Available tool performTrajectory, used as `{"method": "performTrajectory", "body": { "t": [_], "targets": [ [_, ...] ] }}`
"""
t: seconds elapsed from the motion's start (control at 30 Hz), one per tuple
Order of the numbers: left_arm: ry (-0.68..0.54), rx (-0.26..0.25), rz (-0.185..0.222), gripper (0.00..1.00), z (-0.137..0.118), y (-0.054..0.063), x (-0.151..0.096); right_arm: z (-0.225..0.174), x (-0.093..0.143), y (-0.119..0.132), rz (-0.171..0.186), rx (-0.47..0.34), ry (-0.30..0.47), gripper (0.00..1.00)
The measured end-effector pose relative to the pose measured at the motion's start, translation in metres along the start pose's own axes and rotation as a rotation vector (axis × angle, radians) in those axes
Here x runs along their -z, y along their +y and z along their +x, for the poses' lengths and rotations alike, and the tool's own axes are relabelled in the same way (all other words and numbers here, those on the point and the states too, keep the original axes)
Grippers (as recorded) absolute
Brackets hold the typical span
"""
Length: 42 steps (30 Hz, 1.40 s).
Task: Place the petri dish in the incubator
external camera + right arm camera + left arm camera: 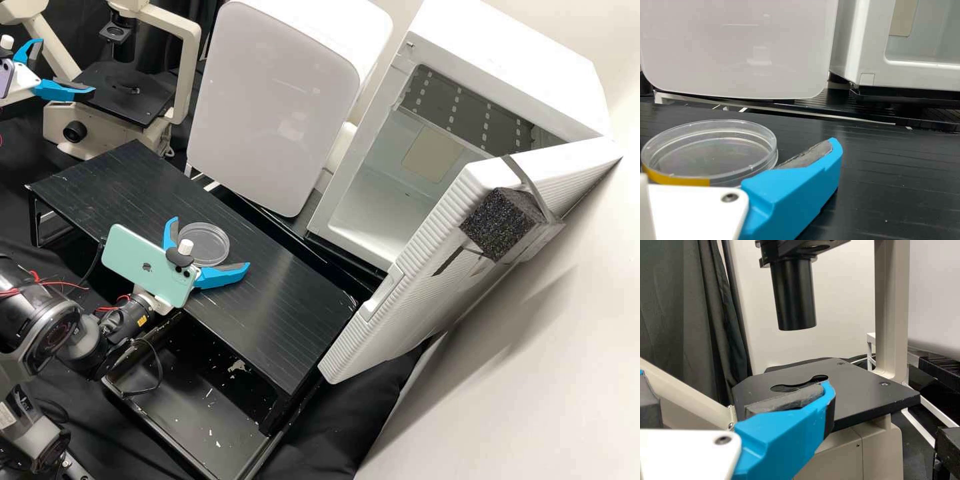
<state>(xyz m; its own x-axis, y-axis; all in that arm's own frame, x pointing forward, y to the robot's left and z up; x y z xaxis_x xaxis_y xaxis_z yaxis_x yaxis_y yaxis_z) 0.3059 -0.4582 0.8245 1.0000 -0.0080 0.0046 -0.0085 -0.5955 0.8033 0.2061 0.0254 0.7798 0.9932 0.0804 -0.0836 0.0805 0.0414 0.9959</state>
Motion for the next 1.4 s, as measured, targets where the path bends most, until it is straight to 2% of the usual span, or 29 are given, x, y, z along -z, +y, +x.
{"method": "performTrajectory", "body": {
  "t": [1.4],
  "targets": [
    [0.0,0.0,0.0,1.0,0.0,0.0,0.0,0.0013,0.0043,0.0,-0.011,0.011,0.034,0.0]
  ]
}}
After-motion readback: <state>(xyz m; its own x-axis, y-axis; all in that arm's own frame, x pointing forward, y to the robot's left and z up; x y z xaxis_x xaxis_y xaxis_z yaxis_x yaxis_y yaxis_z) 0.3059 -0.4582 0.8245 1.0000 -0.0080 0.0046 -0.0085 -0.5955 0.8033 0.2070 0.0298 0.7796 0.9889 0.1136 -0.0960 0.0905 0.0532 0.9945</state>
